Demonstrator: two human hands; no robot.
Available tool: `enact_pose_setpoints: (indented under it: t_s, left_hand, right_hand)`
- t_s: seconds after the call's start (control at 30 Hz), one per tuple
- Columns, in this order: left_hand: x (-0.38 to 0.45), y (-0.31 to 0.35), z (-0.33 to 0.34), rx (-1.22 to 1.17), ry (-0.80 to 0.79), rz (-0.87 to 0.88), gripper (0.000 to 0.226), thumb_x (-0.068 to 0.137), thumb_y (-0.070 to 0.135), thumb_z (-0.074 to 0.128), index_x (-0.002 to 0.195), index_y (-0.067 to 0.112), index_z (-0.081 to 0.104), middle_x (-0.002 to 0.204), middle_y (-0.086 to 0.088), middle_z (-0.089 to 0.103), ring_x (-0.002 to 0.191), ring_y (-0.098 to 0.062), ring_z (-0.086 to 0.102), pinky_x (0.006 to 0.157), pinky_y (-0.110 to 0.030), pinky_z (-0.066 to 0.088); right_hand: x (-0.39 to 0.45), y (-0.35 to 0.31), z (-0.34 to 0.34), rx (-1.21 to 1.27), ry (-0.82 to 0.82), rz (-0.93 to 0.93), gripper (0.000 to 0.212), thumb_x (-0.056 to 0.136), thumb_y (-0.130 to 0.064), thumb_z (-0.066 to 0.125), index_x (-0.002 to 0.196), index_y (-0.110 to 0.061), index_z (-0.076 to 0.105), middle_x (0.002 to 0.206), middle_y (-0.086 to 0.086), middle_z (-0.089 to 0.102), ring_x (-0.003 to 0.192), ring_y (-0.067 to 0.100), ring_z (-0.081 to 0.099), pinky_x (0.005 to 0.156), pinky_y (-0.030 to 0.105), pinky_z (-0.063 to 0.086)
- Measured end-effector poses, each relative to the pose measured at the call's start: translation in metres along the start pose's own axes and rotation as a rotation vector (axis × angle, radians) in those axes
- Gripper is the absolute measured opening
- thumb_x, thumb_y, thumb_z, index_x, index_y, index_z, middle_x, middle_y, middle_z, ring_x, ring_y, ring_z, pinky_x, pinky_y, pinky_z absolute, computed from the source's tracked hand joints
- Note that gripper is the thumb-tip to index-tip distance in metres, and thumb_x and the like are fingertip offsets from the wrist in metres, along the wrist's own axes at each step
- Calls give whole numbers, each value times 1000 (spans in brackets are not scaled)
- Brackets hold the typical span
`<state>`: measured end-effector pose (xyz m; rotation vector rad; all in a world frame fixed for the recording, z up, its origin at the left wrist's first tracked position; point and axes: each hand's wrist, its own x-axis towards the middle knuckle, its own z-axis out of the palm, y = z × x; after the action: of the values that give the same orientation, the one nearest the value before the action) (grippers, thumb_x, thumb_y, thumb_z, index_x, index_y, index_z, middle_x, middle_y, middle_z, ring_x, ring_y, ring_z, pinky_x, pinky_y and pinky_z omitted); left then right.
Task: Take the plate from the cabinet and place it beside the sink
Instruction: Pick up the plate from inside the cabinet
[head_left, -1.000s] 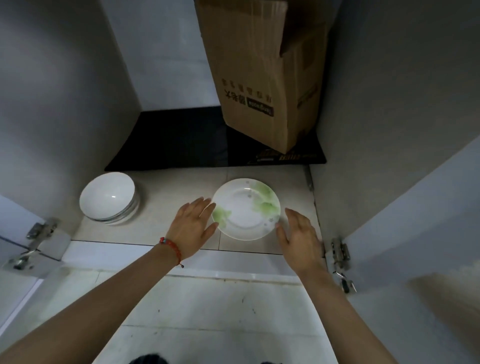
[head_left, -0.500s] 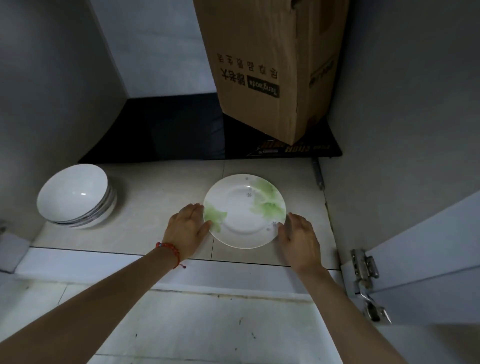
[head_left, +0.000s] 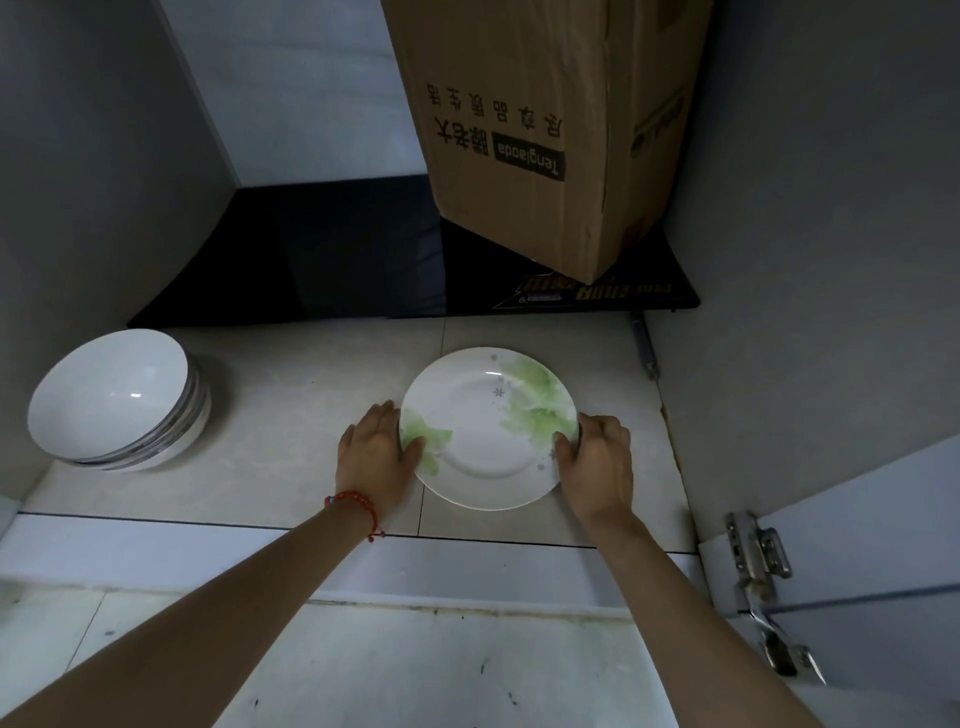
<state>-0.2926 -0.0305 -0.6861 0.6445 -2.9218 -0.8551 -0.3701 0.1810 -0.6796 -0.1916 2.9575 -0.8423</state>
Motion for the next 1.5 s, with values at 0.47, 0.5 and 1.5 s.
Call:
enact_pose_setpoints:
  t_s: [0.47,0.5,1.5]
  left_hand:
    - [-32,-12,-1,-171,12,9,42,87,13,56,126,-2,46,129,-23,52,121,-39,45,102,-50,38]
    - [-35,-13,-2,-175,16,12,43,87,12,56,126,-2,46,129,-23,52,121,-39,45,102,-50,38]
    - [-49,10,0,-443,217,-185,31,80,-3,50,109,4,63,105,-16,67,88,-27,56,75,-27,43]
  right_hand:
    - [-41,4,8,-7,21,-14,34,91,-21,52,119,-1,52,115,21,52,110,33,43,93,41,40]
    - [-44,5,8,-4,21,-14,34,90,-21,52,118,-1,52,115,21,52,110,34,44,93,41,40]
    - [-48,-1,13,186,97,115,21,90,-12,53,105,-1,61,104,22,58,93,30,53,80,35,43]
